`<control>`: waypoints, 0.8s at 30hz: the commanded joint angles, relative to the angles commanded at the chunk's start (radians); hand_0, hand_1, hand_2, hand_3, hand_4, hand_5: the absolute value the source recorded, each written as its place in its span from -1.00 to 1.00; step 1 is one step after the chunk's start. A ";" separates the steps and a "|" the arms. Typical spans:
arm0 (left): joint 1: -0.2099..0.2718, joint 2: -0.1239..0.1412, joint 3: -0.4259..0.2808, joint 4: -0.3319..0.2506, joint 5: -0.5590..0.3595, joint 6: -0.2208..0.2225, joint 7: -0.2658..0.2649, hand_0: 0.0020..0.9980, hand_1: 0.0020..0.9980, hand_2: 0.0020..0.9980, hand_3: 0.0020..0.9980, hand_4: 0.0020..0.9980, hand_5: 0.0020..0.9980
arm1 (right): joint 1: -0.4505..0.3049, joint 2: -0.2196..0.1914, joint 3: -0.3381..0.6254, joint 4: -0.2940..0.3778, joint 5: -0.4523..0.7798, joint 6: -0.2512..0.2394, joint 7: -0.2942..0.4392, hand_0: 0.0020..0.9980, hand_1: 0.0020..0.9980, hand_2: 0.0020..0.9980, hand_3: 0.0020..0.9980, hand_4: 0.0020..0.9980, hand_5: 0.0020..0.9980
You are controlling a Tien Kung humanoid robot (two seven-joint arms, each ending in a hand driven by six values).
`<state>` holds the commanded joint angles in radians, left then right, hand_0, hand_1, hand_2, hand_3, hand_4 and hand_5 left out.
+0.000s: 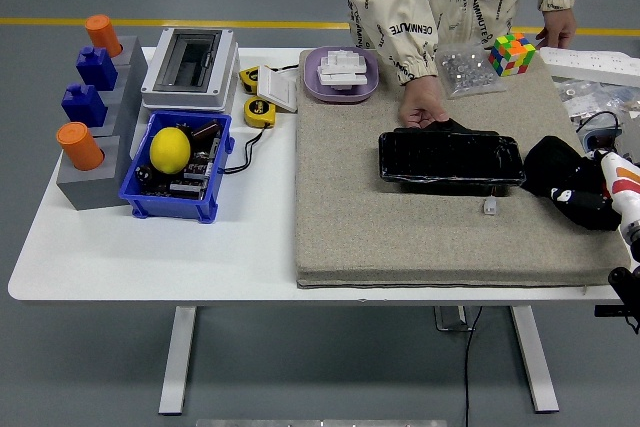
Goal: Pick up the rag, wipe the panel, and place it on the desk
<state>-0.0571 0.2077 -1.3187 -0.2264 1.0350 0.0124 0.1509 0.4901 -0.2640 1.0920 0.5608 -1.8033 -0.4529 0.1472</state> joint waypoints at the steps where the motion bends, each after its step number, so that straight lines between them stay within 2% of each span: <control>1: 0.000 0.000 -0.001 0.000 0.000 0.000 0.000 0.21 0.27 0.28 0.12 0.27 -0.10 | 0.001 0.000 0.000 0.001 -0.001 -0.003 0.000 -0.05 0.05 0.09 0.04 1.00 -0.15; 2: 0.000 0.000 -0.001 0.000 0.000 0.000 0.000 0.21 0.27 0.28 0.12 0.27 -0.11 | 0.002 0.001 0.001 0.002 -0.003 -0.006 -0.001 -0.14 -0.03 0.01 -0.02 0.99 -0.24; 7: 0.000 -0.001 -0.002 0.001 0.000 0.000 0.000 0.21 0.27 0.28 0.12 0.27 -0.11 | 0.002 0.004 0.003 0.003 -0.010 -0.013 -0.005 -0.14 -0.03 0.01 -0.02 0.99 -0.24; 8: 0.000 -0.002 -0.003 0.001 0.000 0.000 0.000 0.21 0.27 0.28 0.12 0.27 -0.11 | 0.002 0.004 0.002 0.002 -0.013 -0.012 -0.007 -0.32 -0.14 -0.05 -0.04 0.92 -0.48; 13: 0.001 -0.002 -0.005 0.001 0.001 0.000 0.000 0.21 0.27 0.28 0.12 0.27 -0.11 | 0.001 0.004 0.002 0.000 -0.024 -0.017 -0.012 -0.32 -0.14 -0.05 -0.04 0.92 -0.48; 14: 0.001 -0.003 -0.006 0.001 0.001 0.000 0.000 0.21 0.28 0.28 0.12 0.26 -0.11 | 0.001 0.004 0.002 0.000 -0.026 -0.019 -0.013 -0.41 -0.18 -0.09 -0.07 1.00 -0.67; 19: -0.001 -0.002 -0.007 0.000 0.002 0.000 0.000 0.21 0.28 0.28 0.12 0.26 -0.11 | 0.003 0.003 0.003 -0.001 -0.031 -0.033 -0.017 -0.41 -0.18 -0.09 -0.07 1.00 -0.67; 20: -0.002 -0.002 -0.007 0.000 0.003 0.000 0.000 0.21 0.27 0.28 0.12 0.26 -0.10 | 0.003 0.003 0.003 -0.002 -0.033 -0.037 -0.018 -0.52 -0.28 -0.18 -0.17 1.00 -0.79; 24: -0.002 -0.002 -0.008 -0.001 0.004 0.000 0.000 0.21 0.27 0.28 0.12 0.26 -0.10 | 0.002 0.002 0.004 -0.003 -0.035 -0.049 -0.023 -0.52 -0.28 -0.18 -0.17 1.00 -0.79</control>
<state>-0.0595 0.2057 -1.3265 -0.2270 1.0386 0.0120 0.1508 0.4924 -0.2616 1.0956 0.5581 -1.8387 -0.5023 0.1245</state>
